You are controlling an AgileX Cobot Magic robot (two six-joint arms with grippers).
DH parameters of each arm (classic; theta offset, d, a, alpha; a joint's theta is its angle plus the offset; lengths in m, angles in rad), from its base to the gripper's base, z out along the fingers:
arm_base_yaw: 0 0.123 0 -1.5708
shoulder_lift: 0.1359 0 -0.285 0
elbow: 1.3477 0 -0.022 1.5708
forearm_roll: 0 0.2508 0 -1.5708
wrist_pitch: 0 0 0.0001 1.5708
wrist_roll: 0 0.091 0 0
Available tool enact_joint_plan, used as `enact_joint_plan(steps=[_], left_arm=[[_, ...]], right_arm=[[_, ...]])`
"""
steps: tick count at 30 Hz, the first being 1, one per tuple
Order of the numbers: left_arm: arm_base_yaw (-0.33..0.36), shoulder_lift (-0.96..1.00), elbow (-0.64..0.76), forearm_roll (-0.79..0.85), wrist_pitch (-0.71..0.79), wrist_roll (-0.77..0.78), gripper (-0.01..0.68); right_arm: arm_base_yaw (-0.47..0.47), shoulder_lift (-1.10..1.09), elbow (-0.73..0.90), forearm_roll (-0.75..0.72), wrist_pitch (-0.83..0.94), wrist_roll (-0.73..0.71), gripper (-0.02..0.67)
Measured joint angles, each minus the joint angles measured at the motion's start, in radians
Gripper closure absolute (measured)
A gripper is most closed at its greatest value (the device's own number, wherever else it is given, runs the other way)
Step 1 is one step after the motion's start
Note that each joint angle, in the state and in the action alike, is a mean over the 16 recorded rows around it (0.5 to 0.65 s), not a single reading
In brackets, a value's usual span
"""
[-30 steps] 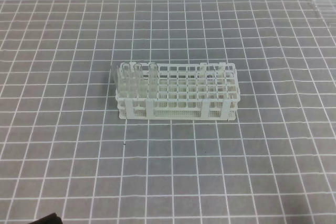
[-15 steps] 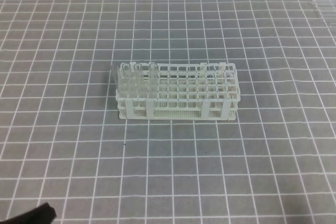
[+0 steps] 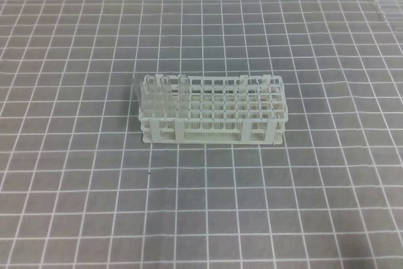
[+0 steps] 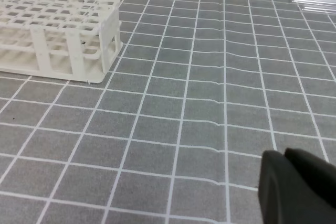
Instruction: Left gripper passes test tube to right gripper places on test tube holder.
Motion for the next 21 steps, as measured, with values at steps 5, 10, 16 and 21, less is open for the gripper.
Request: enact_joint_plan(steps=[5, 10, 16, 21], left_arm=[[0.091, -0.003, -0.001, -0.093, 0.011, 0.082, 0.675], [0.122, -0.003, -0.002, -0.233, 0.044, 0.24, 0.675], [0.123, -0.002, 0.001, -0.401, 0.097, 0.438, 0.674], [0.123, -0.003, 0.001, -0.46, 0.145, 0.508, 0.674]], right_arm=[[0.0, 0.0, 0.0, 0.0, 0.0, 0.0, 0.662], [0.0, 0.0, 0.0, 0.0, 0.0, 0.0, 0.662], [0.0, 0.0, 0.0, 0.0, 0.0, 0.0, 0.662], [0.0, 0.0, 0.0, 0.0, 0.0, 0.0, 0.662]])
